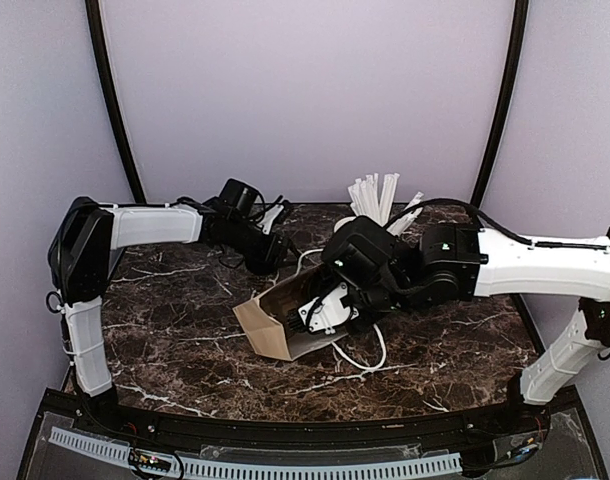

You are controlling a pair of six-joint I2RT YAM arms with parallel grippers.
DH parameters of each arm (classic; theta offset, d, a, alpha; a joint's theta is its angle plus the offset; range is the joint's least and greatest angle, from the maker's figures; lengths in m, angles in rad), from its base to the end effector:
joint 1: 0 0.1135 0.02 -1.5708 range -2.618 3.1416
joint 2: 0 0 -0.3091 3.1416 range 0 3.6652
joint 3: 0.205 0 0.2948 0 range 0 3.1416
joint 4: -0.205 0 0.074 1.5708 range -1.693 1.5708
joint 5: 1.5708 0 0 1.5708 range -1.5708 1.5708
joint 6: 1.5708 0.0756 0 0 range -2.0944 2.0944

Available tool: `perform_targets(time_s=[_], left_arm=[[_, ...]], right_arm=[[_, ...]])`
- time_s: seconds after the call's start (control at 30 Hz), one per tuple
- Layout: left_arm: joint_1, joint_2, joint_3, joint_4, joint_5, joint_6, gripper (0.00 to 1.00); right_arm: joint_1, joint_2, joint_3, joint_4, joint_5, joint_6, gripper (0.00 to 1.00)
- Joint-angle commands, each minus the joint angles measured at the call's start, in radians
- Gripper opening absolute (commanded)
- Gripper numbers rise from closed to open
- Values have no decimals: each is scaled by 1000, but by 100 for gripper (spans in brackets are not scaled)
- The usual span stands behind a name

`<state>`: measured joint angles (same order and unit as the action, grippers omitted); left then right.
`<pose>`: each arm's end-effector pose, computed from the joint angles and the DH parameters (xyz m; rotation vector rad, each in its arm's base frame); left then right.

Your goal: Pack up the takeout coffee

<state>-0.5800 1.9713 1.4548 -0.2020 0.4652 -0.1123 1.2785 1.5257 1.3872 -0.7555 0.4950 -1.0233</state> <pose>0.4228 -0.3176 0.2146 0.7883 2.2214 -0.8832 0.1463 0.3614 0.3323 -2.0786 1.1589 -0.4879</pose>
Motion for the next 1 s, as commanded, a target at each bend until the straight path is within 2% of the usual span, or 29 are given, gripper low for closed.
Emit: perform_targets(time_s=[0.0, 0.97], left_arm=[[-24, 17, -13, 46, 72, 12, 73], [-24, 28, -36, 86, 190, 37, 71]], right_arm=[[-34, 27, -2, 93, -6, -37, 0], [-159, 157, -15, 181, -125, -82, 0]])
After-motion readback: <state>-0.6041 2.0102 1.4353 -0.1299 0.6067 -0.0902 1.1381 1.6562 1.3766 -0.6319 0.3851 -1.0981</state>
